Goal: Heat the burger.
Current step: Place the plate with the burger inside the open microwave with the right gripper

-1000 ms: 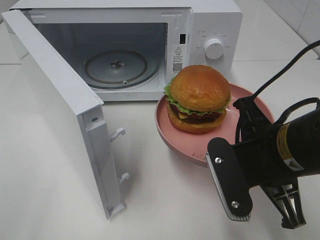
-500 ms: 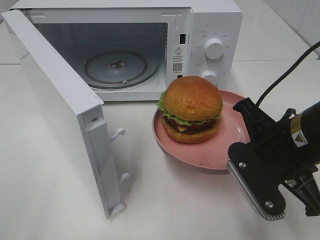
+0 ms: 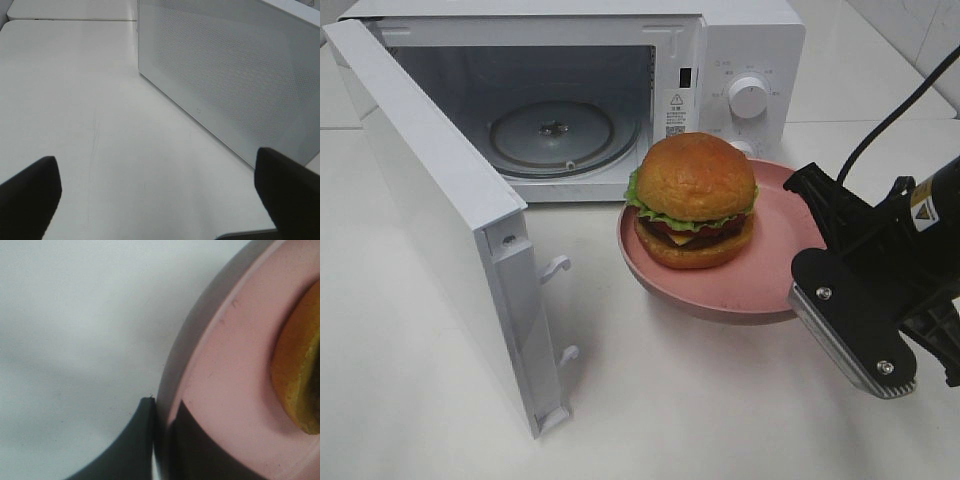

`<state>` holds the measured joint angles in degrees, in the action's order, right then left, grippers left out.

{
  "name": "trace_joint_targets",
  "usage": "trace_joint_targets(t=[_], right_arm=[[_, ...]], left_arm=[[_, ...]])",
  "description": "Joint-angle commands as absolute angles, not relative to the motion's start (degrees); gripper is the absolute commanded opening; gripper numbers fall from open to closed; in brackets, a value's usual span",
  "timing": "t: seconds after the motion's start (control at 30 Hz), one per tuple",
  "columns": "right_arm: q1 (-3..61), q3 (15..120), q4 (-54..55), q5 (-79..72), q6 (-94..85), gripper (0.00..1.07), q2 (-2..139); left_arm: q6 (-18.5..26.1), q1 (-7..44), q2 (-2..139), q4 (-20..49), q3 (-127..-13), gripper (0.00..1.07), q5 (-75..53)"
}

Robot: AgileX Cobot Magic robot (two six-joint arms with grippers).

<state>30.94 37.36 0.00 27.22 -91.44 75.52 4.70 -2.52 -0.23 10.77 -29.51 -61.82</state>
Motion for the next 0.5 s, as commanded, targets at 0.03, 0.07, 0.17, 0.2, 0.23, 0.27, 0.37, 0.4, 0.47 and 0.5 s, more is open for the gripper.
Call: trace_joint_targets(t=[0.03, 0.07, 0.17, 0.2, 0.23, 0.27, 0.37, 0.4, 0.47, 0.5], right_arm=[[30.83, 38.79, 0.57, 25.67, -92.30, 0.00, 75.23], [30.83, 38.79, 0.57, 26.24, -92.30, 0.00, 75.23], [30.83, 38.79, 0.57, 26.30, -92.30, 0.00, 75.23], [30.83, 38.79, 0.57, 26.30, -92.30, 0.00, 75.23], [30.83, 38.79, 0.57, 26.24, -92.30, 0.00, 75.23], [30.83, 38.79, 0.57, 26.24, -92.30, 0.00, 75.23], [30.83, 39.19, 0.97, 26.36, -92.25, 0.00, 75.23], [30.83, 39.36, 1.09, 26.30, -92.19, 0.00, 75.23], [31.28, 40.05, 1.20, 26.30, -92.19, 0.00, 75.23], [32.26, 40.74, 1.09, 26.47, -92.19, 0.00, 75.23]], left_arm=[[4.47, -2.75, -1.20, 11.00, -29.51, 0.98, -61.31], [4.47, -2.75, -1.20, 11.00, -29.51, 0.98, -61.31], [4.47, -2.75, -1.20, 11.00, -29.51, 0.98, -61.31], [4.47, -2.75, -1.20, 11.00, -29.51, 0.98, -61.31], [4.47, -2.75, -1.20, 11.00, -29.51, 0.98, -61.31], [4.47, -2.75, -1.20, 11.00, -29.51, 0.98, -61.31], [4.47, -2.75, -1.20, 11.00, -29.51, 0.98, -61.31], [4.47, -2.75, -1.20, 11.00, -29.51, 0.98, -61.31], [4.47, -2.75, -1.20, 11.00, -29.51, 0.98, -61.31], [4.47, -2.75, -1.20, 11.00, -29.51, 0.98, -61.31]])
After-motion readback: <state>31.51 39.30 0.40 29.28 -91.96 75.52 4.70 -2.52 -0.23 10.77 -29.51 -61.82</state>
